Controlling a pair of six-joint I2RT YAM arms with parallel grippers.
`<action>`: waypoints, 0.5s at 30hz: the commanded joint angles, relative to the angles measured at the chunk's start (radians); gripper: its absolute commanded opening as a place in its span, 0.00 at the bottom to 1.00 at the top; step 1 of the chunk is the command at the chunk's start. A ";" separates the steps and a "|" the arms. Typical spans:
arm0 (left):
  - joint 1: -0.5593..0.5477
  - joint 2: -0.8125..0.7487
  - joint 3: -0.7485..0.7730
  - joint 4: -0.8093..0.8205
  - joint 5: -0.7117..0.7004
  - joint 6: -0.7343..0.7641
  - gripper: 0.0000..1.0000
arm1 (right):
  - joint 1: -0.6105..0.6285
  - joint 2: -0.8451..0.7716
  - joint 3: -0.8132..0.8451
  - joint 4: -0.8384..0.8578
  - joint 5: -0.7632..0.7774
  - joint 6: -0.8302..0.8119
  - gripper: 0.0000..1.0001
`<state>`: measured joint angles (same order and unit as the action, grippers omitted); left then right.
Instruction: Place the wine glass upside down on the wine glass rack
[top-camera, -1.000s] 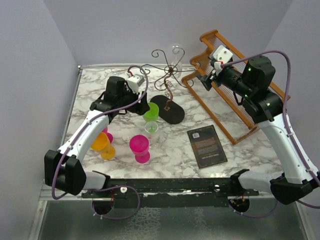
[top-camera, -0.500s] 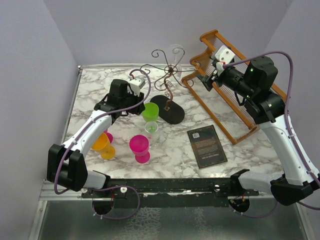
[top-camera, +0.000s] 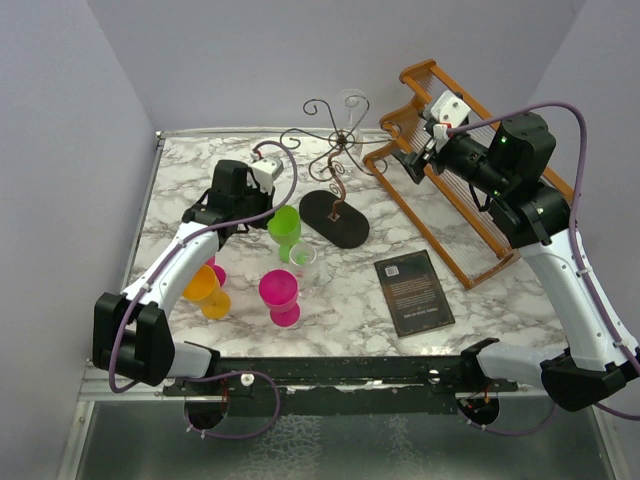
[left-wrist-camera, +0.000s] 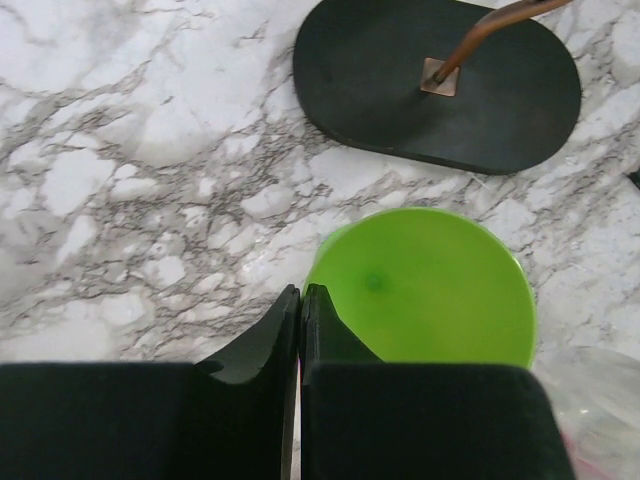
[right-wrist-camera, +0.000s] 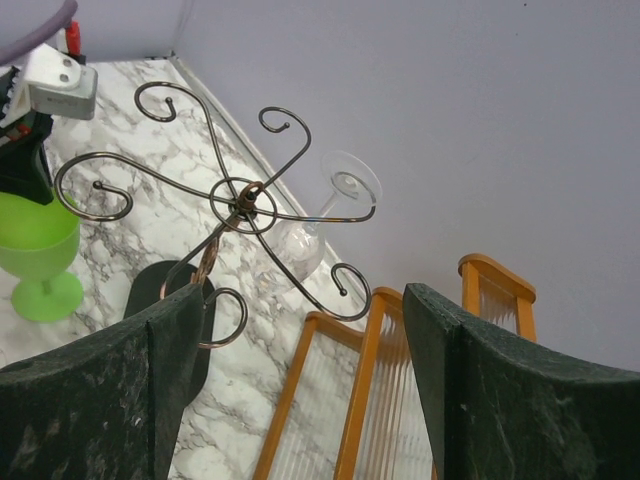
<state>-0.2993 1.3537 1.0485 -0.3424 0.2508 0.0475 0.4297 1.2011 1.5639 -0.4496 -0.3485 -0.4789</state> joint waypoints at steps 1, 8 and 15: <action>0.049 -0.071 0.022 -0.012 -0.074 0.063 0.00 | -0.009 -0.011 -0.005 0.013 0.063 0.016 0.81; 0.122 -0.134 0.093 0.040 -0.256 0.175 0.00 | -0.031 -0.012 -0.013 0.038 0.224 -0.020 0.87; 0.126 -0.189 0.177 0.153 -0.472 0.265 0.00 | -0.057 -0.028 -0.014 0.042 0.333 -0.079 0.91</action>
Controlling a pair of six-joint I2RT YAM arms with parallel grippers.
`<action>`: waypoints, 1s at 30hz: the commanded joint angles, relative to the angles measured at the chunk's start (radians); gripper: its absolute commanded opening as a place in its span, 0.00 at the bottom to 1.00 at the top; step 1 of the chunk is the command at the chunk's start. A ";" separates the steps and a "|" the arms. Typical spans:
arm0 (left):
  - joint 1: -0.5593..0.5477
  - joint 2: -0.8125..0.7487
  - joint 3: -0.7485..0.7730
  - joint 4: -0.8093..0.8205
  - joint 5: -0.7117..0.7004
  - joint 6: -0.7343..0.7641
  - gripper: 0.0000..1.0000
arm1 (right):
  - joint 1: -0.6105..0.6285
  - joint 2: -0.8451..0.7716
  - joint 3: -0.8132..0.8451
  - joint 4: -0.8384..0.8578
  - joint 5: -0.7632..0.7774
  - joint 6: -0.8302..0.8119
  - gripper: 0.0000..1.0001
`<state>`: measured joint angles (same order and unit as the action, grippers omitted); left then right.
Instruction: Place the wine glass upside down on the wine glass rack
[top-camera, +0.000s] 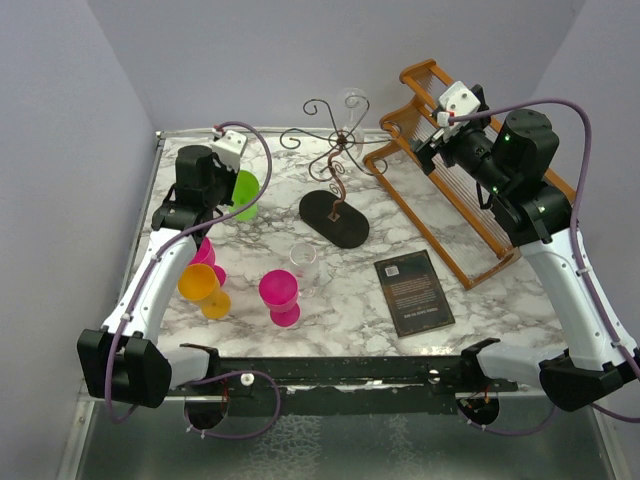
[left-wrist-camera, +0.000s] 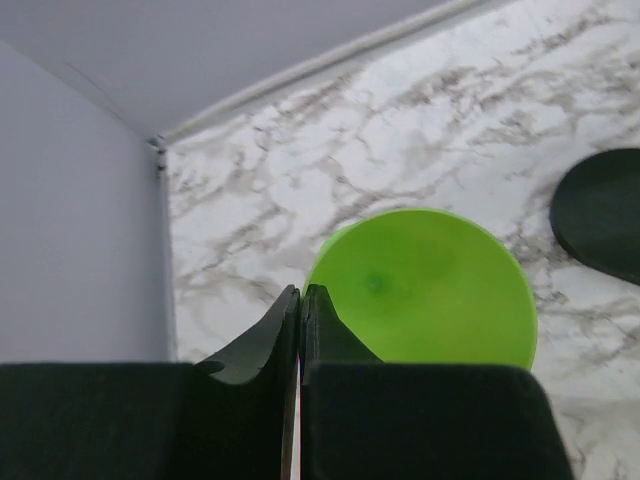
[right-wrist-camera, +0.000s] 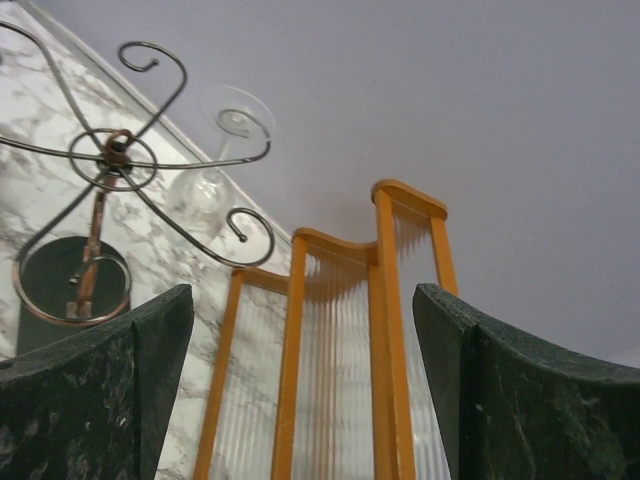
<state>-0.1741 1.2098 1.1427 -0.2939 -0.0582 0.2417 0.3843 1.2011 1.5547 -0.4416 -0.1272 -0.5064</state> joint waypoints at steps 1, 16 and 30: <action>0.001 -0.042 0.113 0.105 -0.176 0.070 0.00 | -0.012 -0.031 -0.010 0.035 0.128 -0.065 0.92; 0.002 0.046 0.631 -0.042 0.136 -0.297 0.00 | -0.013 -0.032 0.012 -0.059 0.056 -0.055 0.92; -0.008 0.146 0.618 0.156 0.635 -0.855 0.00 | -0.008 0.107 0.118 0.004 -0.326 0.313 0.84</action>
<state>-0.1764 1.3254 1.8023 -0.2420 0.4187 -0.4137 0.3775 1.2728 1.6516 -0.4931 -0.2859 -0.3660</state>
